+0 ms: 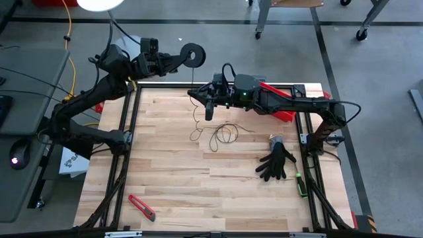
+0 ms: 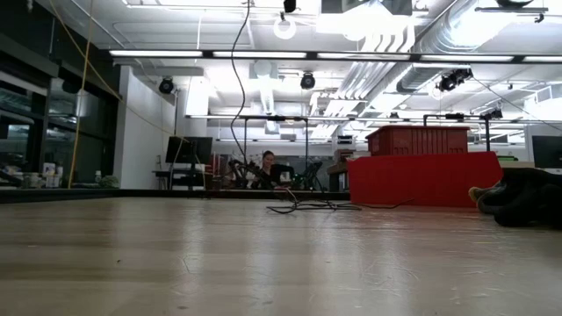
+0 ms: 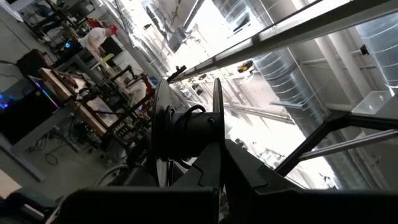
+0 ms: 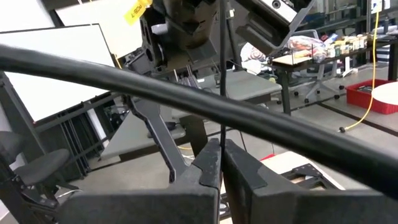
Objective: Coil cords
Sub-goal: Coil the black wire on the spool
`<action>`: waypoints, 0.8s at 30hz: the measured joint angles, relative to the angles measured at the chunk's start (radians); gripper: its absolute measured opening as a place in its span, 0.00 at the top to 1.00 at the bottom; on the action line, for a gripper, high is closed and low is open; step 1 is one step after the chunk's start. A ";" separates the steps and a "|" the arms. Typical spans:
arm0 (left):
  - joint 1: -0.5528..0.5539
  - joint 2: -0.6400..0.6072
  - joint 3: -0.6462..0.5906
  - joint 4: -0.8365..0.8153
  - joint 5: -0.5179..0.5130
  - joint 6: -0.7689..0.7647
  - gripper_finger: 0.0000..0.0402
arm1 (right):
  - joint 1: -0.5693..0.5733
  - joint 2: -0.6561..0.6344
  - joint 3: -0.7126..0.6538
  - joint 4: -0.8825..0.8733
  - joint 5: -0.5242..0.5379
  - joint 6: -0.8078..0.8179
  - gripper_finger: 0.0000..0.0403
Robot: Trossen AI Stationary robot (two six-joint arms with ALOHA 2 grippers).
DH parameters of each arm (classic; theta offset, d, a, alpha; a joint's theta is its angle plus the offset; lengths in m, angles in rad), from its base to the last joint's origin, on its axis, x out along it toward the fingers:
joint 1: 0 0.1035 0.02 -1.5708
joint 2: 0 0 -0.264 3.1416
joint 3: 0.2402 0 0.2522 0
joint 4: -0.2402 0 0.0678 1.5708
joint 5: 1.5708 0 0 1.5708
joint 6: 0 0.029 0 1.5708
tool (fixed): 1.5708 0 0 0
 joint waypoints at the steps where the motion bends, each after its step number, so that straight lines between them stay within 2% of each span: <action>1: 0.009 0.000 0.000 0.000 0.009 0.000 1.00 | 0.000 0.000 0.000 0.000 0.000 0.000 1.00; 24: 0.167 -0.003 0.000 -0.004 0.082 0.038 1.00 | -0.027 -0.001 0.000 -0.001 0.006 -0.009 1.00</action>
